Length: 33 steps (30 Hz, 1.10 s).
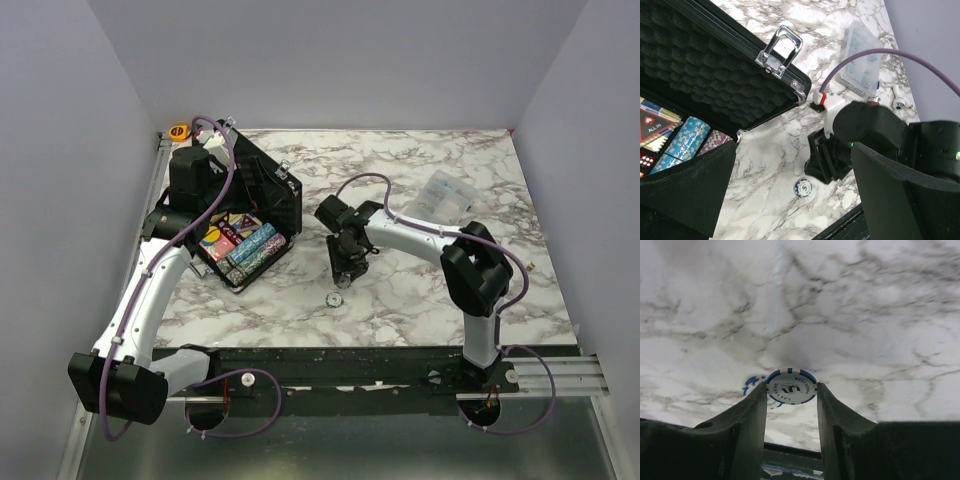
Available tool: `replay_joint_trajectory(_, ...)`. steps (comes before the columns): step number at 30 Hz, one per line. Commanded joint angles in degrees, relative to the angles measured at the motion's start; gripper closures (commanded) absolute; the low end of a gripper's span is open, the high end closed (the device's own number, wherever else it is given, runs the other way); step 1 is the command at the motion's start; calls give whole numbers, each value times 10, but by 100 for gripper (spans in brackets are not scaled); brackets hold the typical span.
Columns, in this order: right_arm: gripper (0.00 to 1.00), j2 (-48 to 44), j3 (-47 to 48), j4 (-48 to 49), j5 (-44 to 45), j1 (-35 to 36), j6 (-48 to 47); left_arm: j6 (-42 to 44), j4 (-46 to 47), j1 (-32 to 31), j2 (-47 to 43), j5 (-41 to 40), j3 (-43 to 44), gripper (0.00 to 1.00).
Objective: Pack up texas hold em set
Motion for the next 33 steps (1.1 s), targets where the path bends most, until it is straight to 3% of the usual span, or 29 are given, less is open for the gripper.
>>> replay_joint_trajectory(1,62,-12,-5,1,-29,43,39,1,3,-4,-4,7,0,4)
replay_joint_trajectory(23,56,4,-24,21,-40,77,72,1,4,-6,-8,9,0,3)
replay_joint_trajectory(27,53,4,-29,22,-38,77,73,1,4,-6,-7,9,0,3)
replay_joint_trajectory(33,40,0,-31,24,-42,78,78,1,4,-7,-8,9,0,3)
